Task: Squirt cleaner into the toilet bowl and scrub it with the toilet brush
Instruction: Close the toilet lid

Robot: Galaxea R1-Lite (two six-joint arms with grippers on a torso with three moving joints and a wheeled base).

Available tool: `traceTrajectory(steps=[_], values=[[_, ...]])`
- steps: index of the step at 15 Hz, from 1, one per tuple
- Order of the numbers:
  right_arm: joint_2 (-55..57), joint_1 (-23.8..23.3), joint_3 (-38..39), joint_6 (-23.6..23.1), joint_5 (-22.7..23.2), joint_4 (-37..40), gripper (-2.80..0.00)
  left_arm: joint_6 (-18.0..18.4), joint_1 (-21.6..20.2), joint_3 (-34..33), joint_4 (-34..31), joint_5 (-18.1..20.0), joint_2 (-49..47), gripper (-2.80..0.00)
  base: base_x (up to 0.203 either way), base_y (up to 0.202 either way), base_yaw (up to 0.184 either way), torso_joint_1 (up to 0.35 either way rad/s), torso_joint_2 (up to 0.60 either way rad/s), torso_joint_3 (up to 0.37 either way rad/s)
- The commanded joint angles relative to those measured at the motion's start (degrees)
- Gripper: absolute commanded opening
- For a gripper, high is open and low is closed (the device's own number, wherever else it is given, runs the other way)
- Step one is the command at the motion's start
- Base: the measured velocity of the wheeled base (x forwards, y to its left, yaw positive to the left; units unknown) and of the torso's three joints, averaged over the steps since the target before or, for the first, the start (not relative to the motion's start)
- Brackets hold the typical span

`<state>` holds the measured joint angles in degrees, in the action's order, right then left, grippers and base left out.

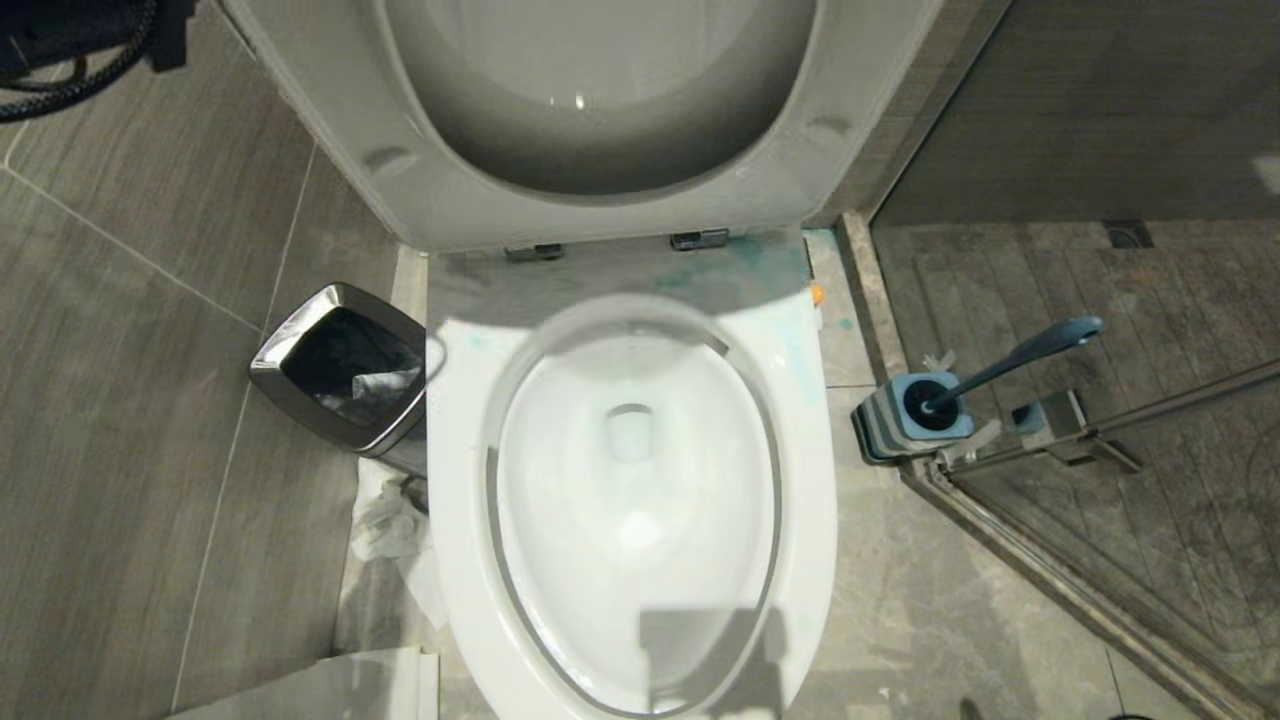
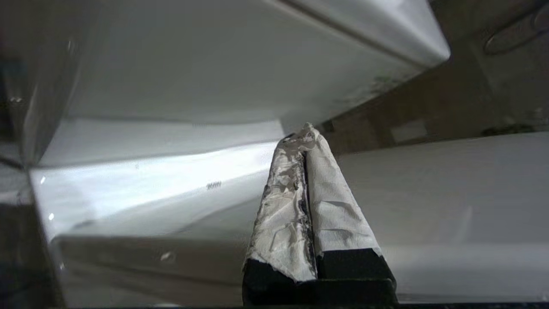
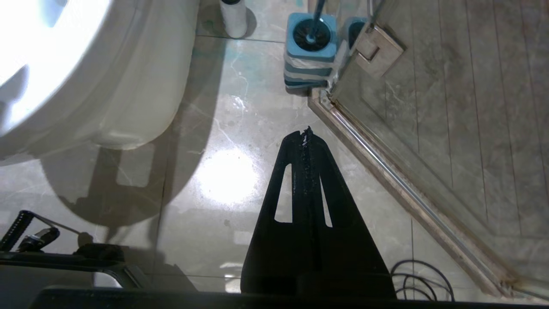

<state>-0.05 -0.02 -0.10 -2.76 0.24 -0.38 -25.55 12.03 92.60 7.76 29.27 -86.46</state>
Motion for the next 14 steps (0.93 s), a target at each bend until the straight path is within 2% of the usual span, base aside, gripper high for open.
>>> traceTrajectory(steps=[1, 3, 4, 9, 14], values=[[0.0, 0.0, 0.0, -0.1, 0.0, 0.0, -2.8, -0.2, 0.2, -6.1, -6.0, 0.5, 7.0, -2.8, 0.0, 0.0, 0.0, 0.0, 0.0, 0.0], [0.0, -0.1, 0.0, -0.1, 0.0, 0.0, -2.8, -0.2, 0.5, -8.6, -13.9, 1.5, 9.9, -2.8, 0.0, 0.0, 0.0, 0.0, 0.0, 0.0], [0.0, -0.1, 0.0, -0.1, 0.0, 0.0, -2.8, -0.2, 0.6, -9.8, -15.6, 1.9, 11.0, -2.8, 0.0, 0.0, 0.0, 0.0, 0.0, 0.0], [0.0, -0.1, 0.0, -0.1, 0.0, 0.0, -2.8, -0.2, 1.7, -16.8, -19.0, 2.0, 16.3, -2.8, 0.0, 0.0, 0.0, 0.0, 0.0, 0.0], [0.0, 0.0, 0.0, -0.1, 0.0, 0.0, -2.8, -0.1, 2.5, -18.8, -21.7, 2.0, 19.1, -2.8, 0.0, 0.0, 0.0, 0.0, 0.0, 0.0]])
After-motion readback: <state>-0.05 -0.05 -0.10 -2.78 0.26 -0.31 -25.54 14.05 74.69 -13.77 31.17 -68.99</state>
